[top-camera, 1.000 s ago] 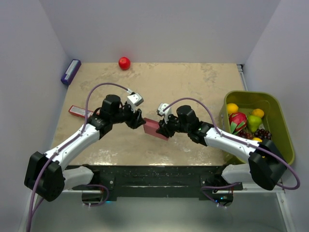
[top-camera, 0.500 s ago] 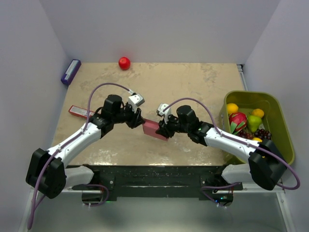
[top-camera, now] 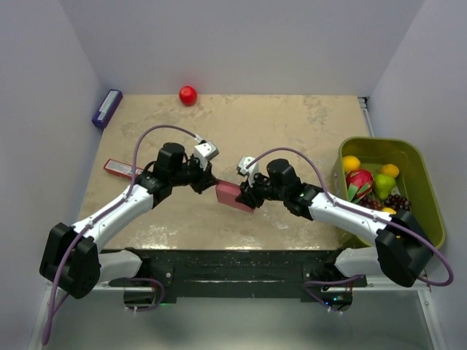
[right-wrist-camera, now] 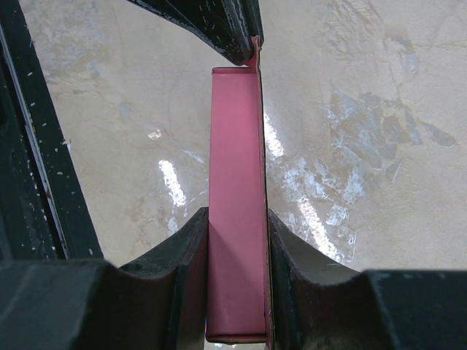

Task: Fold the paper box

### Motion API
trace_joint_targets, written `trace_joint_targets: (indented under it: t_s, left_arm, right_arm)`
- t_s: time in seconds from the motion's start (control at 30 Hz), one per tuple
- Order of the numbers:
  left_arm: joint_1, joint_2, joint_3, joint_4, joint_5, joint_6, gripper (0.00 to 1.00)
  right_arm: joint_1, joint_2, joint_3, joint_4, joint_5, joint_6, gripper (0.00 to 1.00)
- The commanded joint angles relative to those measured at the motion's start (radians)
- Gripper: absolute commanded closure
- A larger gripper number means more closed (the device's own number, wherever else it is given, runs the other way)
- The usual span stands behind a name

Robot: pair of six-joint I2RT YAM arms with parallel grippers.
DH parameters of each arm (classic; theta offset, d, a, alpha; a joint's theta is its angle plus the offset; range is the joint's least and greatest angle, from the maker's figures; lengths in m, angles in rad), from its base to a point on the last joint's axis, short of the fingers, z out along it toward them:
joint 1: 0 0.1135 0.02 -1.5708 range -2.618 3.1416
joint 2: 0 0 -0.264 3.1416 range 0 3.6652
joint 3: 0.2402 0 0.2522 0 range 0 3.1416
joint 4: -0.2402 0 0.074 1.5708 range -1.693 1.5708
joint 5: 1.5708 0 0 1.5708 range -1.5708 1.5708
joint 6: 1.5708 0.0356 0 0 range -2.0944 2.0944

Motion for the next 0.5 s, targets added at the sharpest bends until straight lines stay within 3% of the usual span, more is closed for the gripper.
trace_joint_targets:
  t_s: [0.0,0.33,0.47]
  left_arm:
    - [-0.028,0.002,0.025,0.029,0.003,-0.053,0.97]
    - [-0.129,-0.002,0.016,0.006,-0.283,-0.225,1.0]
    - [-0.158,-0.016,-0.05,0.11,-0.308,-0.312,1.0]
  right_arm:
    - [0.004,0.001,0.013,0.038,0.028,-0.02,0.82]
    - [0.015,0.039,-0.009,0.078,0.091,-0.014,0.84]
    - [0.02,0.05,-0.024,0.104,0.148,-0.011,0.84]
